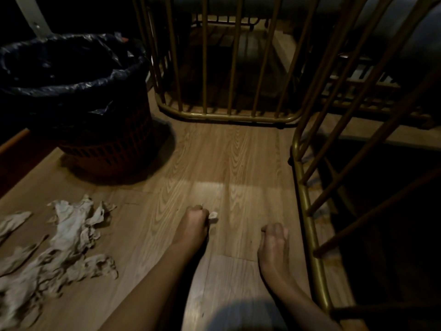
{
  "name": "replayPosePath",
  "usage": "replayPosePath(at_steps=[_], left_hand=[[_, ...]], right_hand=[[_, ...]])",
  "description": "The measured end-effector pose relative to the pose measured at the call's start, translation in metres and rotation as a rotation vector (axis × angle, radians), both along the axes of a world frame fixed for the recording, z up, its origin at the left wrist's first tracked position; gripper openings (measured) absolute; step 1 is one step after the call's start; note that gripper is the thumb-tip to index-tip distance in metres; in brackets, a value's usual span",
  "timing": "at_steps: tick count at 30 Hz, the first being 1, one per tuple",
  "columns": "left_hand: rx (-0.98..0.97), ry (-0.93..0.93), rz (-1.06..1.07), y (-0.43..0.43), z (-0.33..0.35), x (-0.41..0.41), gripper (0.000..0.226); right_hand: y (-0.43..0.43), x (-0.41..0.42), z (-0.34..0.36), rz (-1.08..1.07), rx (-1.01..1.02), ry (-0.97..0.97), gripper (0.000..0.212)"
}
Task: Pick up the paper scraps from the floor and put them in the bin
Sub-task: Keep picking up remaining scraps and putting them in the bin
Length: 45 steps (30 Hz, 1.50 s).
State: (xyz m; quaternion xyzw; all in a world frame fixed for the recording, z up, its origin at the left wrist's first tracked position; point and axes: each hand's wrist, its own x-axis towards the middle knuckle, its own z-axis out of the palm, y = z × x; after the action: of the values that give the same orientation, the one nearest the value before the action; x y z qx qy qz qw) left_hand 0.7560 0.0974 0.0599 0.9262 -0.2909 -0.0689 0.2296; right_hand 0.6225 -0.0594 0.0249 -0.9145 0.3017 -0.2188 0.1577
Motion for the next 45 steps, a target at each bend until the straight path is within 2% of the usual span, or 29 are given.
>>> replayPosePath(at_steps=[4, 7, 10, 12, 18, 21, 24, 27, 30, 35, 38, 40, 43, 45], left_hand=[[0.131, -0.049, 0.012, -0.008, 0.0, -0.002, 0.014], [0.203, -0.065, 0.022, 0.002, 0.005, 0.002, 0.02], [0.075, -0.016, 0.054, 0.031, 0.004, 0.012, 0.012], [-0.038, 0.036, 0.115, 0.051, 0.004, 0.018, 0.01], [-0.058, -0.046, 0.198, 0.093, 0.017, 0.023, 0.003], [-0.03, -0.017, 0.216, 0.103, 0.016, 0.026, 0.013], [-0.041, -0.027, 0.181, 0.106, 0.032, 0.025, 0.016], [-0.08, -0.159, 0.088, 0.111, 0.068, 0.03, 0.022], [-0.153, -0.436, 0.056, 0.111, 0.125, 0.056, 0.019], [-0.279, -0.746, 0.179, 0.11, 0.249, 0.12, 0.011], [-0.303, -0.799, 0.353, 0.12, 0.294, 0.159, 0.007], [-0.217, -0.707, 0.403, 0.129, 0.3, 0.183, 0.006], [0.079, -0.314, 0.365, 0.14, 0.289, 0.2, 0.023], [0.111, -0.249, 0.377, 0.149, 0.283, 0.198, 0.029]], right_hand=[[0.011, 0.019, 0.0, 0.135, 0.067, 0.021, 0.024], [0.014, 0.047, 0.007, 0.207, 0.277, -0.013, 0.014], [0.029, 0.086, 0.02, 0.332, 0.479, -0.062, 0.013], [0.046, 0.109, 0.027, 0.402, 0.524, -0.069, 0.014], [0.06, 0.137, 0.013, 0.566, 0.224, 0.042, 0.017], [0.06, 0.134, 0.01, 0.633, 0.035, 0.067, 0.023], [0.056, 0.14, 0.018, 0.695, 0.074, 0.132, 0.024], [0.053, 0.16, 0.035, 0.644, 0.241, 0.075, 0.017], [0.07, 0.195, 0.105, 0.651, 0.355, -0.084, 0.013], [0.116, 0.266, 0.25, 0.753, 0.275, -0.545, 0.007], [0.144, 0.301, 0.295, 0.79, 0.23, -0.601, 0.009], [0.16, 0.318, 0.303, 0.852, 0.185, -0.48, 0.012], [0.178, 0.328, 0.299, 0.939, 0.098, -0.003, 0.017], [0.182, 0.326, 0.301, 0.96, 0.031, 0.113, 0.019]])
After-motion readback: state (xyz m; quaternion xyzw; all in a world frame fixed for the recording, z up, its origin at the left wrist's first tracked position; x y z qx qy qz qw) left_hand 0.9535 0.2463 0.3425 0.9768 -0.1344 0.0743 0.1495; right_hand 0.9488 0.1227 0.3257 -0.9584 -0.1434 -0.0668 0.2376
